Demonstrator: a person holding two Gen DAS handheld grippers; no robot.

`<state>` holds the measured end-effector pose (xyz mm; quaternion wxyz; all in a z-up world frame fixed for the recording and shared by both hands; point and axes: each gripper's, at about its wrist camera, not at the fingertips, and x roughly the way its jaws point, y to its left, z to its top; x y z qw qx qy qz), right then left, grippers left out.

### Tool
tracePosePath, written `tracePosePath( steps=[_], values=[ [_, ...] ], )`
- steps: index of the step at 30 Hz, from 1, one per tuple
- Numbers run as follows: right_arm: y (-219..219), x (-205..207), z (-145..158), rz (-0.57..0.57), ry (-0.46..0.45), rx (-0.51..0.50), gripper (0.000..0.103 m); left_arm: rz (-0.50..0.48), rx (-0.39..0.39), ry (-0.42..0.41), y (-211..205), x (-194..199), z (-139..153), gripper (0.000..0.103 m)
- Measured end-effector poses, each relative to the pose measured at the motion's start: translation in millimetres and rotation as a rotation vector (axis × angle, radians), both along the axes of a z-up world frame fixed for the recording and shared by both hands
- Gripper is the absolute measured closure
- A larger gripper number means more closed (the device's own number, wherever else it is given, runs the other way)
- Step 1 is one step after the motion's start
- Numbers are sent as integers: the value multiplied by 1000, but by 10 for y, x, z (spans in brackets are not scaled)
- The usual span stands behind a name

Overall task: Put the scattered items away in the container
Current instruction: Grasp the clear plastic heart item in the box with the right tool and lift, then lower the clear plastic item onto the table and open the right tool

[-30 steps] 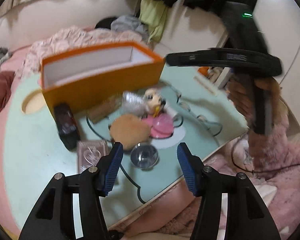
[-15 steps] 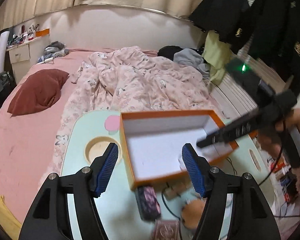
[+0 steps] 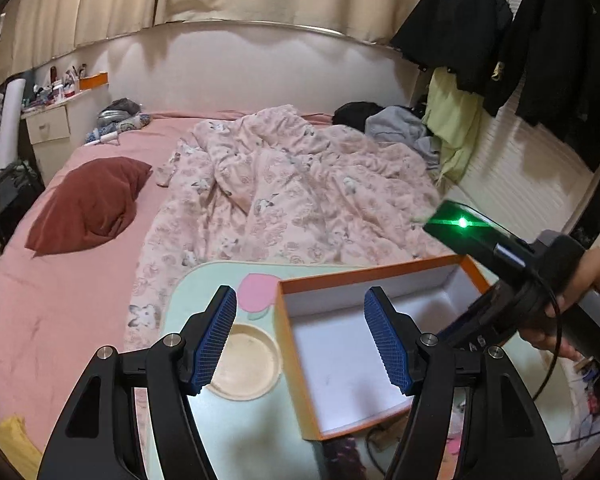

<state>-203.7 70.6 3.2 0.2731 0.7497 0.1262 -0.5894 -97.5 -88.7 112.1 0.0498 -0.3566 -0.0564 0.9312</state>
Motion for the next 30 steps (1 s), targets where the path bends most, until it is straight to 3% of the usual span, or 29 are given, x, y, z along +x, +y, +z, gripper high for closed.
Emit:
tracePosePath(
  steps=[5, 8, 9, 10, 14, 18, 23, 27, 30],
  values=[
    [-116, 185, 9, 98, 112, 104, 71, -26, 8, -8, 46, -25, -23, 36],
    [-131, 225, -2, 111, 133, 125, 74, -21, 12, -12, 57, -30, -57, 36],
    [-130, 227, -1, 117, 149, 127, 82, -22, 17, -14, 53, -30, -68, 36],
    [-125, 229, 7, 124, 169, 125, 82, -20, 22, -19, 41, -36, -82, 36],
    [-2, 172, 119, 69, 192, 42, 85, -3, 43, -30, -27, -13, -92, 36],
    [176, 123, 510, -23, 243, -101, 85, 1, 61, -42, -87, 29, -99, 36],
    [626, 379, 987, -128, 316, -271, 85, 15, 74, -82, -104, 62, -214, 36],
    [1008, 818, 983, -169, 325, -328, 85, 28, 109, -87, -116, 184, -260, 36],
    [1185, 1174, 735, -189, 295, -326, 85, 2, 135, -84, -82, 379, -247, 36]
  ],
)
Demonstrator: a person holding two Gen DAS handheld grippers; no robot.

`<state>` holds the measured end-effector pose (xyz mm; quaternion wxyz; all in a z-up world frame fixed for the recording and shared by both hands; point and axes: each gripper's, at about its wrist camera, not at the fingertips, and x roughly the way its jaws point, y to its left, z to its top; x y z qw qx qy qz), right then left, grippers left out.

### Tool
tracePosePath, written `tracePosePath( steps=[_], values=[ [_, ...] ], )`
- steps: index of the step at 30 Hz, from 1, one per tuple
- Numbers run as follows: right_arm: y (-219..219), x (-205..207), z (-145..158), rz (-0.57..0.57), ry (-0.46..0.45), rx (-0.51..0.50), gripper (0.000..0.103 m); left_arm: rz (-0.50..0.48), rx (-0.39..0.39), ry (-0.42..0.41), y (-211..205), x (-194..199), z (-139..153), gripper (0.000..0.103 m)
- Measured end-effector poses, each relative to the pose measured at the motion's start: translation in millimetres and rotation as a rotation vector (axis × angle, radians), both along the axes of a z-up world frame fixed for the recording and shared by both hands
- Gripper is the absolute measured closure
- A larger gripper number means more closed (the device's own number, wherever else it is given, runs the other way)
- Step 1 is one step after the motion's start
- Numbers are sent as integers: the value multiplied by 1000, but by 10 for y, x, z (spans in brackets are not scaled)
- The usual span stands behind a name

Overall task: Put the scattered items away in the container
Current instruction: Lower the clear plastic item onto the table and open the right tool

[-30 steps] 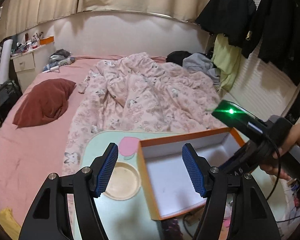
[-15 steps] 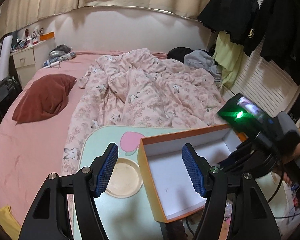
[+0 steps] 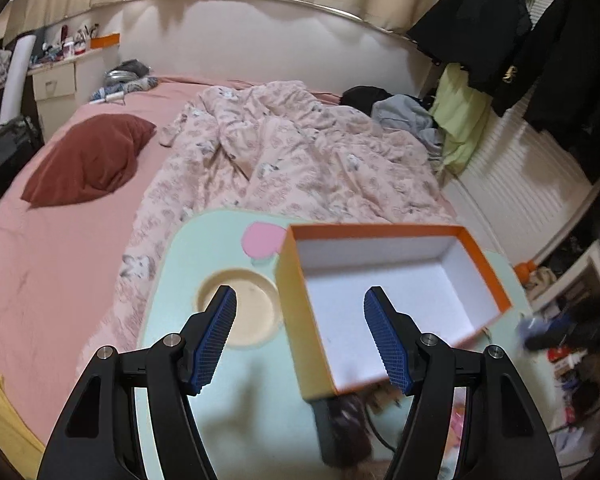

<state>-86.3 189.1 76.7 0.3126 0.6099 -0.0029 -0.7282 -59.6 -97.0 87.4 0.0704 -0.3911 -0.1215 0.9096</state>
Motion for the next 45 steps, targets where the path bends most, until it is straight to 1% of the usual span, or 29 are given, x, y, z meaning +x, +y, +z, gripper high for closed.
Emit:
tracePosePath(
  steps=[2, 3, 5, 7, 13, 15, 17, 19, 21, 23, 26, 29, 31, 32, 33, 35, 36, 38, 41, 42, 43, 45],
  values=[
    [60, 211, -211, -10, -18, 7, 85, -8, -29, 17, 45, 175, 33, 36],
    [83, 295, -283, -13, -23, 9, 85, -4, -66, 24, 71, 281, 45, 36],
    [110, 428, -384, -8, -30, -15, 85, 8, -104, 27, 87, 436, 52, 36],
    [107, 531, -462, -1, -38, -41, 85, 1, -103, 18, 99, 580, 32, 36],
    [25, 651, -609, -7, -1, -58, 85, -64, -20, -12, 213, 943, -67, 36],
    [10, 663, -618, -9, 13, -71, 85, -78, -39, -15, 271, 1005, -91, 36],
    [17, 676, -611, -8, 43, -61, 85, -69, -64, -13, 306, 1015, -105, 36],
    [7, 684, -567, -2, 72, -46, 85, -65, -59, -18, 306, 982, -120, 36],
    [49, 669, -503, -8, 71, -65, 85, -63, -35, -25, 285, 938, -136, 36],
    [111, 665, -441, -22, 91, -75, 85, -62, -23, -32, 280, 908, -159, 36],
    [192, 637, -329, -64, 135, -84, 85, -63, -25, -38, 289, 904, -201, 36],
    [312, 478, -239, -133, 145, -124, 84, -51, -2, -70, 267, 807, -256, 36],
    [393, 341, -178, -174, 181, -112, 82, -23, 38, -78, 214, 714, -267, 36],
    [387, 282, -160, -177, 196, -100, 82, -8, 63, -81, 183, 660, -267, 36],
    [368, 229, -146, -171, 205, -88, 82, -1, 101, -89, 148, 583, -267, 36],
    [308, 132, -117, -135, 225, -51, 81, -21, 165, -121, 119, 426, -281, 36],
    [262, 88, -98, -112, 244, -21, 81, -22, 184, -139, 116, 348, -291, 36],
    [163, -6, -23, -81, 295, 42, 81, -7, 167, -167, 135, 171, -292, 36],
    [148, -232, 135, -104, 349, 78, 78, 23, 101, -185, 177, -79, -277, 36],
    [157, -338, 175, -114, 350, 87, 70, 27, 84, -192, 186, -159, -278, 36],
    [159, -457, 185, -116, 339, 101, 67, 28, 75, -200, 182, -241, -285, 36],
    [135, -688, 139, -116, 299, 130, 67, 21, 80, -223, 159, -368, -313, 36]
  ],
)
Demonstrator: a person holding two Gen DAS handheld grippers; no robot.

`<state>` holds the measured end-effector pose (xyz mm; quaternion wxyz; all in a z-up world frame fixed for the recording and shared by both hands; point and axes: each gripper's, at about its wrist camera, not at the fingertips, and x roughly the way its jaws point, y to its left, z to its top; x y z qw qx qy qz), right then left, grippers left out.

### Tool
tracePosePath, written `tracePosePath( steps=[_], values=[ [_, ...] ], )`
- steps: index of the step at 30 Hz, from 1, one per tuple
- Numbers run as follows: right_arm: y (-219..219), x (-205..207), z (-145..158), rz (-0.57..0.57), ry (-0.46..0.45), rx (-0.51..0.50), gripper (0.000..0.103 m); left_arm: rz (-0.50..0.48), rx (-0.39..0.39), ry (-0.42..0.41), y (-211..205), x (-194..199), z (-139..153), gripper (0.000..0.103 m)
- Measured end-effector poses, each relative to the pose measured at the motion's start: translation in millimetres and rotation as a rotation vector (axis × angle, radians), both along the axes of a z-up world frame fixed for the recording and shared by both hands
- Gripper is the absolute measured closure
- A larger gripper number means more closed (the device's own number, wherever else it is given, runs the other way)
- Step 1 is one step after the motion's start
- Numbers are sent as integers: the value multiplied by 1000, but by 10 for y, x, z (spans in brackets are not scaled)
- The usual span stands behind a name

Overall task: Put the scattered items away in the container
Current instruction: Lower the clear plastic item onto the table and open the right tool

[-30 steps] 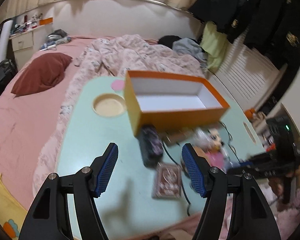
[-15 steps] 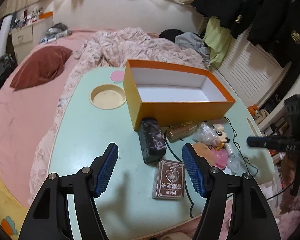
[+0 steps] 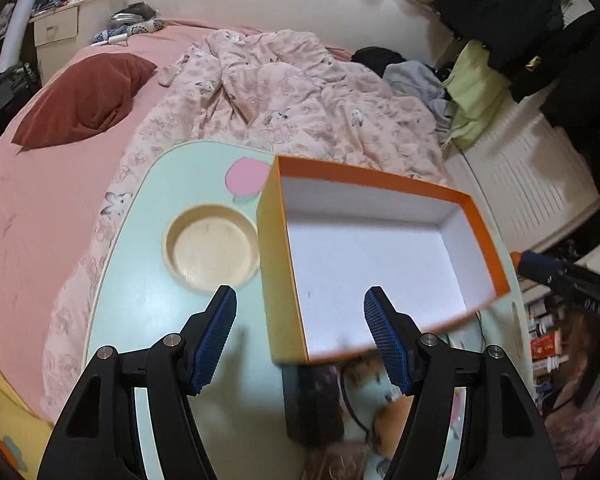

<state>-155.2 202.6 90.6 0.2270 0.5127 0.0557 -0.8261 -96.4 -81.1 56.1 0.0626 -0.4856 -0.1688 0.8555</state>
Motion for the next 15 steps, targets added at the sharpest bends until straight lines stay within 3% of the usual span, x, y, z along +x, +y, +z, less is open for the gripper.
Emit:
tracePosePath(
  steps=[4, 6, 11, 15],
  values=[
    [33, -386, -255, 4, -202, -75, 67, -68, 167, -76, -68, -230, -111, 36],
    [47, -460, -372, -4, -290, -141, 67, -72, 173, -78, -68, -319, -110, 36],
    [-8, -381, -328, 2, -267, -118, 67, -76, 105, -67, -16, -450, -82, 36],
    [27, -376, -325, -32, -245, -123, 67, -97, 112, -57, -25, -418, -95, 36]
  ],
)
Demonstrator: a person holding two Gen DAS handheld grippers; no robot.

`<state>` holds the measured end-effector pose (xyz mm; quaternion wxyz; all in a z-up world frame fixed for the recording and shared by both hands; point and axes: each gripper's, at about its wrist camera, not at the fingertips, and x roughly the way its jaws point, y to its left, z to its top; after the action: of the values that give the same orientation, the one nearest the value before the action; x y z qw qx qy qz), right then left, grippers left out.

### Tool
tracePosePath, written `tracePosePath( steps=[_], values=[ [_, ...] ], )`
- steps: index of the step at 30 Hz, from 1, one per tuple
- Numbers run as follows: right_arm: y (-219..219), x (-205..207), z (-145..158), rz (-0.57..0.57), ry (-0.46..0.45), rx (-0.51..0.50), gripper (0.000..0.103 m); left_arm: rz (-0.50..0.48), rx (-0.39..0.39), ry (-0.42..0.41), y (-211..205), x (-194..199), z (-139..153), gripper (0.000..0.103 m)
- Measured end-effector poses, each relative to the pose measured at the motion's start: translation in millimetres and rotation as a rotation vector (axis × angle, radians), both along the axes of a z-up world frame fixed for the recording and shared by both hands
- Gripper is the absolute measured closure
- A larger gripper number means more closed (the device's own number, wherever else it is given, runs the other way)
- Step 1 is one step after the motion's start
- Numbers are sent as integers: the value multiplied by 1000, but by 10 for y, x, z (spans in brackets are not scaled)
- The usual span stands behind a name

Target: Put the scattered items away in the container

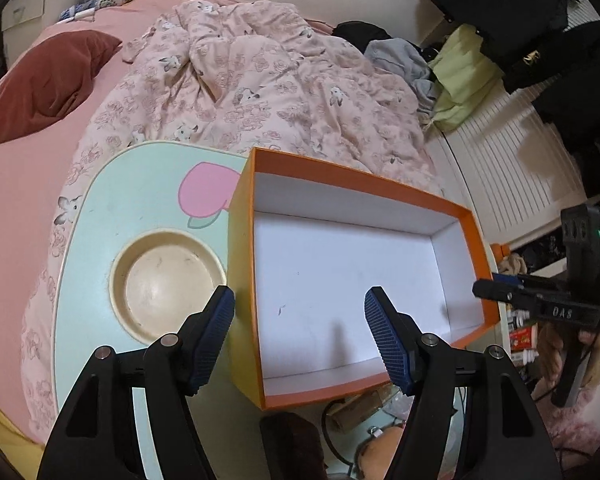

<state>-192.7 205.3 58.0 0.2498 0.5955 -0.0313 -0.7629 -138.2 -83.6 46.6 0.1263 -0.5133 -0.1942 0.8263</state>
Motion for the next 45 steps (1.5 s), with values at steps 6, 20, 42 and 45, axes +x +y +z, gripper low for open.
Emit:
tracePosePath(
  steps=[6, 20, 42, 45],
  values=[
    [107, 307, 200, -117, 186, -19, 67, 109, -131, 100, -127, 269, 143, 36],
    [-43, 2042, 158, -56, 474, -33, 62, 104, -282, 288, 235, 1812, 281, 34],
    [-134, 2593, -625, -91, 544, 169, 47, 79, -447, 247, 703, 2061, -440, 12],
    [-113, 2591, -627, -100, 548, 170, 43, 96, -448, 263, 698, 2084, -461, 0]
  ],
)
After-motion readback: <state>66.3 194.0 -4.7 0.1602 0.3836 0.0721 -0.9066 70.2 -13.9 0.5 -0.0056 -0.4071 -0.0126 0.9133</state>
